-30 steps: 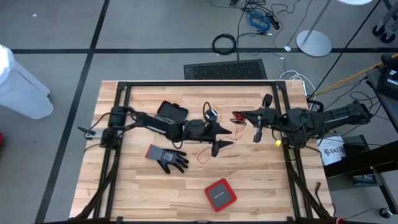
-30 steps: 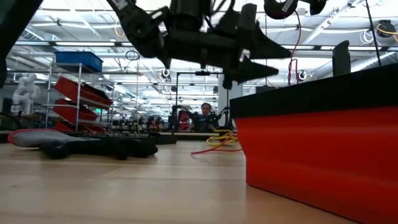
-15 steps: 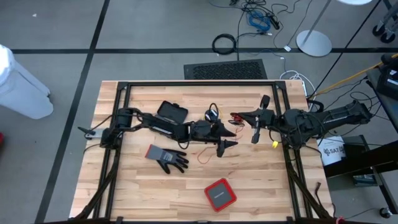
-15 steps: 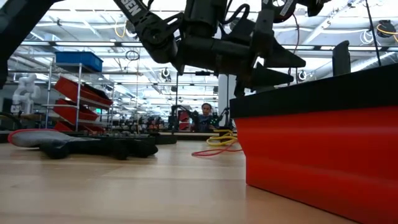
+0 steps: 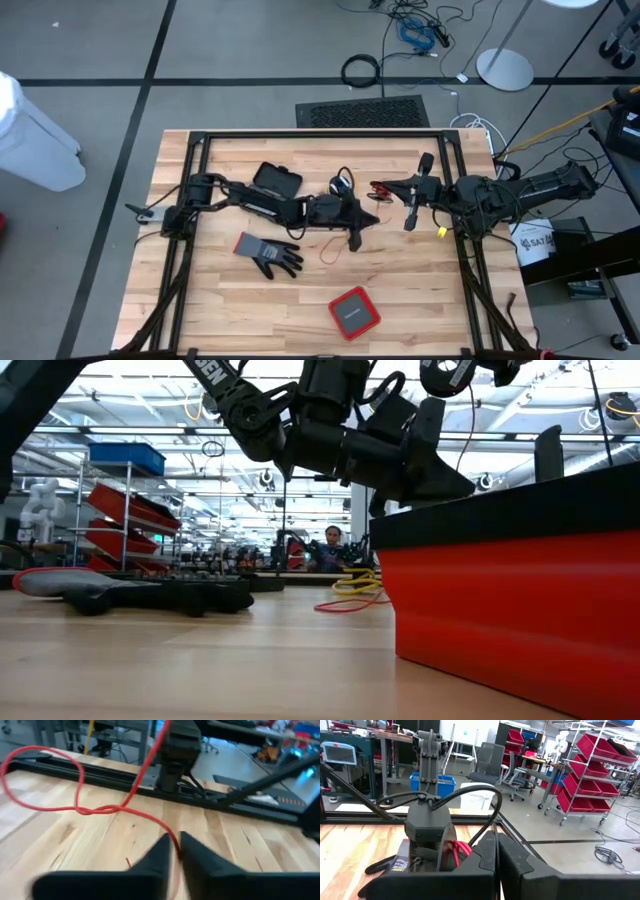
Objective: Coil cords
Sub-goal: Coil the red wire onto the spool
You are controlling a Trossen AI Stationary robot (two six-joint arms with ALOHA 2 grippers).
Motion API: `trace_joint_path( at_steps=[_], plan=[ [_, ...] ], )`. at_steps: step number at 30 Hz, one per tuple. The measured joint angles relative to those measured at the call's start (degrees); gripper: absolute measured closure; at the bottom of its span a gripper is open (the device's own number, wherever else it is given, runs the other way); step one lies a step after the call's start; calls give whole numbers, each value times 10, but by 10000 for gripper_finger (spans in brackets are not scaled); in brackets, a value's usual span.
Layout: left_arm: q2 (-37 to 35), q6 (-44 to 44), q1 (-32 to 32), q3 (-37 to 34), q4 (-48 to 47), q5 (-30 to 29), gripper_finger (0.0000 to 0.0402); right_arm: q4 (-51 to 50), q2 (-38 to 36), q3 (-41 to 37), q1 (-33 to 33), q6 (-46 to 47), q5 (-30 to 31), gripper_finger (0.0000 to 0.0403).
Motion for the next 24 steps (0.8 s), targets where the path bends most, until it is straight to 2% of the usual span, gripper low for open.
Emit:
trace_joint_path(
  at_steps=[3, 8, 16, 20, 24],
  plan=[
    [-1, 26, -3, 0, -19, 11, 392, 0, 0, 0, 0, 0, 0, 403],
    [-29, 76, -7, 0, -150, 12, 398, -3, -3, 0, 0, -4, 0, 403],
    [-107, 141, -33, 0, -428, -73, 400, -8, -10, 0, 0, -11, 13, 403],
    [-143, 138, -52, 0, -569, -140, 401, -10, -17, 0, 0, -15, 26, 403],
    [-170, 120, -76, 0, -651, -175, 401, -4, -23, 0, 0, -21, 33, 403]
  ],
)
